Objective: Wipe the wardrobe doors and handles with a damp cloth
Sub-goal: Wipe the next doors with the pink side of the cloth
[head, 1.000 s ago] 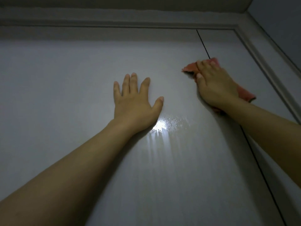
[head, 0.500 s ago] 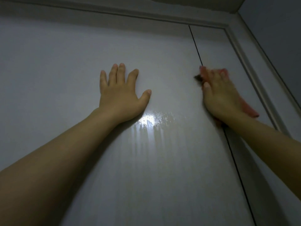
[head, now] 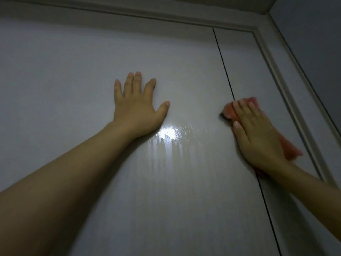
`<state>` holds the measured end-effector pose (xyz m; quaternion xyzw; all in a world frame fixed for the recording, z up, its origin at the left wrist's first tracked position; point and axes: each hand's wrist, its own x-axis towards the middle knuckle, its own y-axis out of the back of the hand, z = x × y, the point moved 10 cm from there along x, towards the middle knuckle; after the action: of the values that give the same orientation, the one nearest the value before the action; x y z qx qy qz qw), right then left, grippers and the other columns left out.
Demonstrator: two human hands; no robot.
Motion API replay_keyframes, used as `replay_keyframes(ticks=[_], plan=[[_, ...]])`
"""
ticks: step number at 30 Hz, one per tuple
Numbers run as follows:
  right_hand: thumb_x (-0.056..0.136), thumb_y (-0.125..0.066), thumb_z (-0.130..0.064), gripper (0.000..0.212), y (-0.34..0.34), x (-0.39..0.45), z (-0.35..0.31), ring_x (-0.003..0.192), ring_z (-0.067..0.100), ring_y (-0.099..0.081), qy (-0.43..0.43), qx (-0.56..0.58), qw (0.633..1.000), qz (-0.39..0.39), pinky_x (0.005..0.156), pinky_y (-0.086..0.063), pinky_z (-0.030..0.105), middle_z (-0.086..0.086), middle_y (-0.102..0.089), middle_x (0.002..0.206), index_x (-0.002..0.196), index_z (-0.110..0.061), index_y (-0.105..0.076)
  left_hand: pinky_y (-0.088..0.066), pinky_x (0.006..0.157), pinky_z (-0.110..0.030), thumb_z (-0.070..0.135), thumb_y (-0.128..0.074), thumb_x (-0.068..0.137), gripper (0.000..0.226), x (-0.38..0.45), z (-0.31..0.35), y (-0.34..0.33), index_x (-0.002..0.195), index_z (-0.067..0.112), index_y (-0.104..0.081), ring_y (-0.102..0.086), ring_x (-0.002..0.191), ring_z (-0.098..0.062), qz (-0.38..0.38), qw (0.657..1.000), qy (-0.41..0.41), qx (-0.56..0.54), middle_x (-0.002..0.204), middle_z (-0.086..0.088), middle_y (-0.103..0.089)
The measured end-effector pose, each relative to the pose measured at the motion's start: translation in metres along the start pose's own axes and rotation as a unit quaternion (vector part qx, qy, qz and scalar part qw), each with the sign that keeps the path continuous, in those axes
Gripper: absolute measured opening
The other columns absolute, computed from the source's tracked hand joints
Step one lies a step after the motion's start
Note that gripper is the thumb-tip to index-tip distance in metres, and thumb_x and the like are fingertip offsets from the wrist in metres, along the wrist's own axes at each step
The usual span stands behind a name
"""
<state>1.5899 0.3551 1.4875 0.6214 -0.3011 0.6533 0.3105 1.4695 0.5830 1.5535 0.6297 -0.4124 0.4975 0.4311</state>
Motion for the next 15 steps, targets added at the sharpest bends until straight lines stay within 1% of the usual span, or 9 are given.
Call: replay_keyframes(ticks=[2,3,5,7,9,10,11,13,15], plan=[[0.096,-0.012,-0.044,0.055,0.004,-0.010,-0.003,0.144,0.008,-0.002,0.038,0.008,0.999,-0.001,0.118,0.002,0.031,-0.010,-0.002,0.152,0.148,-0.025,-0.008,0.011,0.117,-0.049,0.059,-0.030,0.095,0.071,0.000,0.001,0.002,0.153,0.024,-0.009,0.011,0.148,-0.025,0.005,1.000,0.001,-0.009,0.161,-0.012,0.004],[0.096,-0.012,-0.044,0.057,0.004,-0.002,0.007,0.145,0.010,-0.003,0.030,0.010,1.000,-0.005,0.119,0.000,0.033,-0.007,-0.005,0.154,0.149,-0.023,-0.010,0.011,0.117,-0.048,0.058,-0.031,0.095,0.070,0.000,0.000,0.004,0.153,0.024,-0.010,0.011,0.148,-0.025,0.001,1.000,0.000,-0.014,0.161,-0.012,0.003],[0.095,-0.011,-0.045,0.064,0.006,0.023,0.043,0.146,0.019,-0.009,-0.025,-0.001,1.000,0.001,0.120,-0.006,0.042,0.005,-0.014,0.158,0.151,-0.015,-0.018,0.010,0.117,-0.048,0.056,-0.032,0.096,0.068,-0.003,0.000,0.008,0.153,0.025,-0.011,0.008,0.148,-0.025,-0.016,0.999,0.004,-0.032,0.161,-0.012,0.002],[0.093,-0.008,-0.047,0.071,0.011,0.034,0.067,0.145,0.027,-0.016,-0.087,-0.002,0.996,0.016,0.120,-0.010,0.046,0.014,-0.022,0.156,0.150,-0.009,-0.024,0.008,0.118,-0.048,0.055,-0.031,0.097,0.065,-0.013,0.003,0.014,0.152,0.026,-0.015,0.003,0.148,-0.025,-0.021,0.999,0.000,-0.037,0.160,-0.012,-0.004],[0.093,-0.009,-0.046,0.070,0.009,0.024,0.065,0.145,0.029,-0.016,-0.124,-0.008,0.992,0.021,0.120,-0.009,0.045,0.015,-0.021,0.156,0.150,-0.007,-0.021,0.003,0.117,-0.047,0.058,-0.027,0.094,0.064,-0.027,0.013,0.019,0.150,0.026,-0.024,-0.006,0.146,-0.026,-0.008,0.999,-0.028,-0.031,0.157,-0.011,-0.013],[0.094,-0.009,-0.045,0.068,0.007,0.012,0.054,0.146,0.028,-0.013,-0.123,-0.009,0.992,0.019,0.120,-0.007,0.044,0.014,-0.018,0.157,0.151,-0.008,-0.018,-0.001,0.117,-0.046,0.059,-0.023,0.089,0.067,-0.035,0.019,0.020,0.148,0.027,-0.028,-0.010,0.144,-0.026,-0.006,0.999,-0.039,-0.030,0.156,-0.010,-0.017],[0.095,-0.009,-0.044,0.066,0.003,-0.004,0.037,0.147,0.026,-0.010,-0.100,-0.010,0.995,0.015,0.120,-0.006,0.043,0.010,-0.014,0.158,0.152,-0.010,-0.016,-0.003,0.116,-0.045,0.059,-0.021,0.085,0.070,-0.041,0.022,0.019,0.147,0.027,-0.031,-0.012,0.143,-0.027,-0.012,0.998,-0.044,-0.032,0.155,-0.009,-0.020],[0.097,-0.010,-0.045,0.060,-0.001,-0.035,0.003,0.147,0.018,-0.005,-0.014,-0.001,1.000,-0.004,0.120,-0.005,0.041,-0.001,-0.008,0.156,0.151,-0.018,-0.011,-0.004,0.117,-0.045,0.059,-0.021,0.084,0.071,-0.048,0.024,0.012,0.148,0.029,-0.030,-0.010,0.144,-0.029,-0.027,0.998,-0.046,-0.038,0.156,-0.008,-0.020],[0.097,-0.012,-0.045,0.057,0.002,-0.044,0.006,0.146,0.013,-0.004,0.041,-0.002,0.999,-0.018,0.119,-0.004,0.039,-0.005,-0.007,0.155,0.149,-0.022,-0.010,-0.001,0.118,-0.044,0.059,-0.021,0.085,0.071,-0.050,0.020,0.008,0.149,0.030,-0.028,-0.007,0.146,-0.028,-0.024,0.998,-0.042,-0.045,0.158,-0.006,-0.018]])
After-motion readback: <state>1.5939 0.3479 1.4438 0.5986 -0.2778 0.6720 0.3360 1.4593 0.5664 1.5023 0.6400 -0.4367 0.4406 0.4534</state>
